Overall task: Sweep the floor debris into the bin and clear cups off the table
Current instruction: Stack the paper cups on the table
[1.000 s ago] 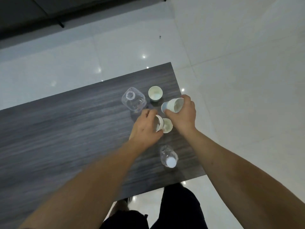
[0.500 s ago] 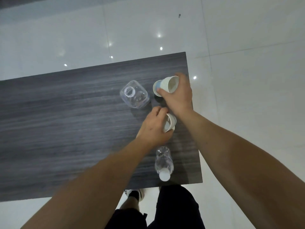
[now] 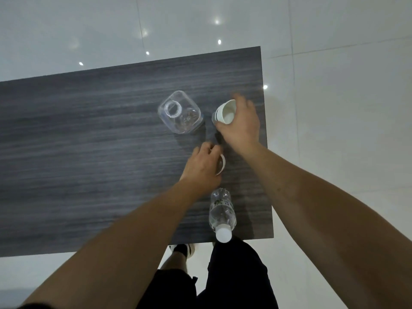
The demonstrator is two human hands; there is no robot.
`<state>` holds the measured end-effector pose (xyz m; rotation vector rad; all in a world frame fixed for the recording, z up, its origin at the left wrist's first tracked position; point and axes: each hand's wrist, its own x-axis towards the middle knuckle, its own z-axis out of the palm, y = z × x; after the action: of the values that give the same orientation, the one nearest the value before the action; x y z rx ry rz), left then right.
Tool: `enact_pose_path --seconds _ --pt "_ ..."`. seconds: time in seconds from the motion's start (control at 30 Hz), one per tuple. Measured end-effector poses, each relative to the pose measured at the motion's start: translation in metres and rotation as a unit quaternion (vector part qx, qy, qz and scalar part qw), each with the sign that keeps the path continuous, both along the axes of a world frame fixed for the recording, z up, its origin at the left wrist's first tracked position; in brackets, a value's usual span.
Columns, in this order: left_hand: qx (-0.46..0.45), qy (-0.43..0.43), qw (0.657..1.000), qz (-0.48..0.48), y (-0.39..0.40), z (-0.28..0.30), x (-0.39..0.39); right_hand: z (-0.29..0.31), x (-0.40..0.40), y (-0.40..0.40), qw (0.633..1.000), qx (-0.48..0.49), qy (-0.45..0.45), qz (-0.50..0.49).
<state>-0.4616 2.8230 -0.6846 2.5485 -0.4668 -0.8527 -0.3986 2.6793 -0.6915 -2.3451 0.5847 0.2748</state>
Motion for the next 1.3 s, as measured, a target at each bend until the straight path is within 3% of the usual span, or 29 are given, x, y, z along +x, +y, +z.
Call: enact_pose_path --seconds 0.2,0.4,0.57,0.8,1.03,1.3 --pt "0.011 0.004 0.999 -0.051 -0.004 -0.006 -0.012 -0.013 -0.029 0.0 1.0 -0.002 0.011 0.021" --pt "0.024 0.055 0.996 0.07 0.024 0.014 -0.013 -0.002 -0.049 -0.006 0.998 0.012 0.053 -0.019" --pt "0.036 0.045 0.994 0.095 0.056 0.048 -0.005 0.023 -0.08 -0.003 0.996 0.044 0.072 -0.024" --pt "0.02 0.008 0.993 0.115 0.073 0.102 -0.015 0.098 -0.097 0.022 0.996 0.073 0.023 -0.034" --pt "-0.086 -0.062 0.976 0.191 0.131 0.173 -0.007 0.204 -0.108 0.071 0.992 0.105 -0.07 -0.026" --pt "-0.072 -0.133 0.981 0.119 0.186 0.273 0.0 0.317 -0.1 0.147 0.975 0.111 -0.191 0.014"
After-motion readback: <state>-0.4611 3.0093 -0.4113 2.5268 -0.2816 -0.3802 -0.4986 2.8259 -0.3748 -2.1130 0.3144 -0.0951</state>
